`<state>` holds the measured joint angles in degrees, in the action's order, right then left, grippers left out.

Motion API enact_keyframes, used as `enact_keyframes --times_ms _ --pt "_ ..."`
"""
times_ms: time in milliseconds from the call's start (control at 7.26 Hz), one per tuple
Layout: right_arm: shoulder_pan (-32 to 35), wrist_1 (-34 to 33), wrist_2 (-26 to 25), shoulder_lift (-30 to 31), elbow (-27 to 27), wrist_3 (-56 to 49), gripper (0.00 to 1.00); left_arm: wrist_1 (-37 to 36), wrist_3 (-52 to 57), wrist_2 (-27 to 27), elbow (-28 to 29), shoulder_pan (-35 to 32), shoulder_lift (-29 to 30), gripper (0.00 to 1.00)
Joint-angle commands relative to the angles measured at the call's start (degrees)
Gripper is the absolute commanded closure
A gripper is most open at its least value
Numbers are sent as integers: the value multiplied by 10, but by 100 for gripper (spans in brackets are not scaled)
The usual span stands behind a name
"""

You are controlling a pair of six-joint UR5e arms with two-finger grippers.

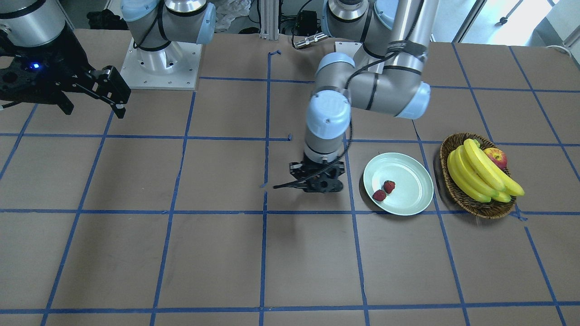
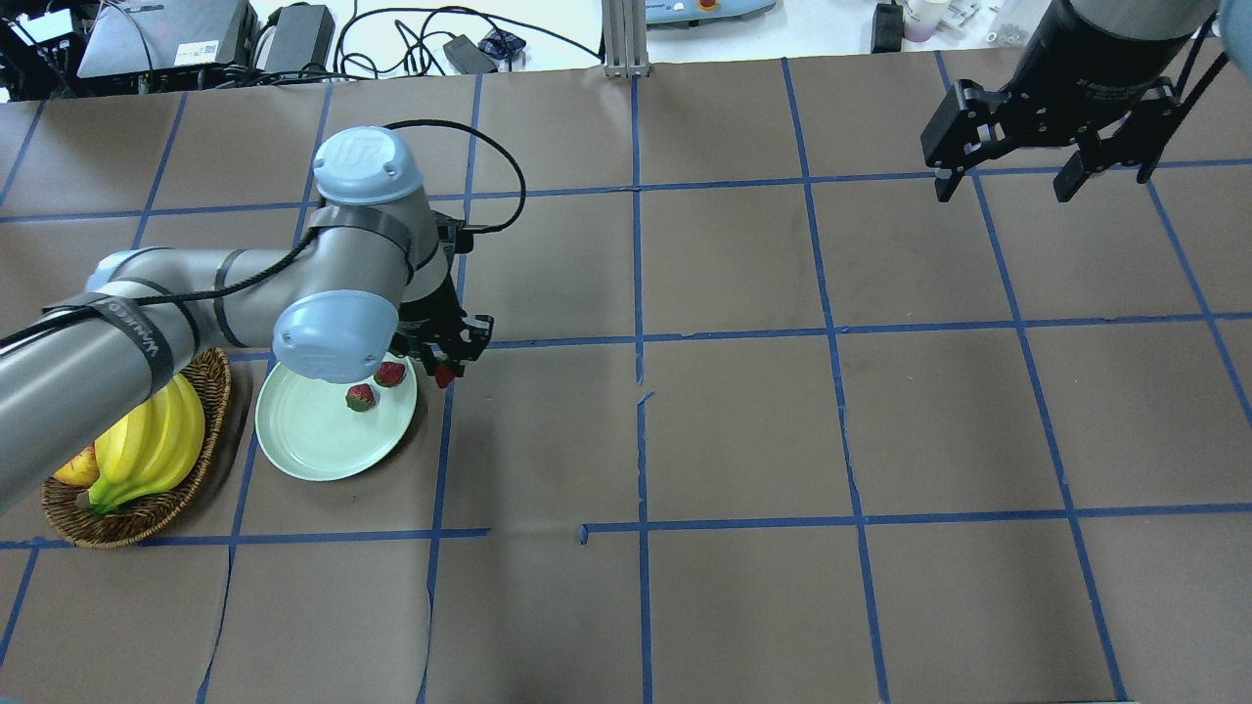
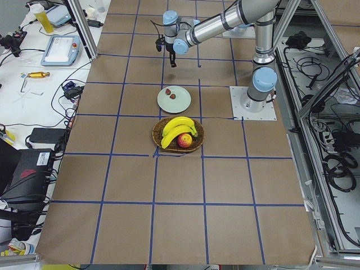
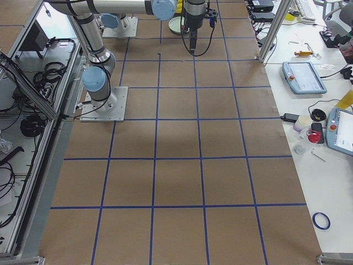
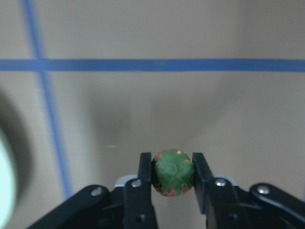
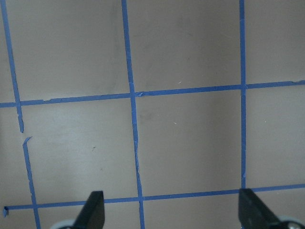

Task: Collect all strawberries into plate
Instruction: 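Carry the strawberry onto the plate and open the left gripper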

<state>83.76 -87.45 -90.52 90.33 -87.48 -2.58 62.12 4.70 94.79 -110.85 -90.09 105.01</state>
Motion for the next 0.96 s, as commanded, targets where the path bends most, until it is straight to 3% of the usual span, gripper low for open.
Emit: enact_keyframes --times_ms 0,276,413,551,827 --pt "0 0 0 -2 2 -1 0 6 141 15 -53 97 -30 98" --pt "0 0 0 -1 2 1 0 -2 202 43 -64 121 -31 80" --pt "0 0 1 -1 1 2 0 -2 213 42 -60 126 -31 13" --pt "0 0 1 -1 1 2 0 -5 206 42 -57 123 -37 0" --pt "1 0 1 -1 0 3 0 15 204 33 -19 114 -66 0"
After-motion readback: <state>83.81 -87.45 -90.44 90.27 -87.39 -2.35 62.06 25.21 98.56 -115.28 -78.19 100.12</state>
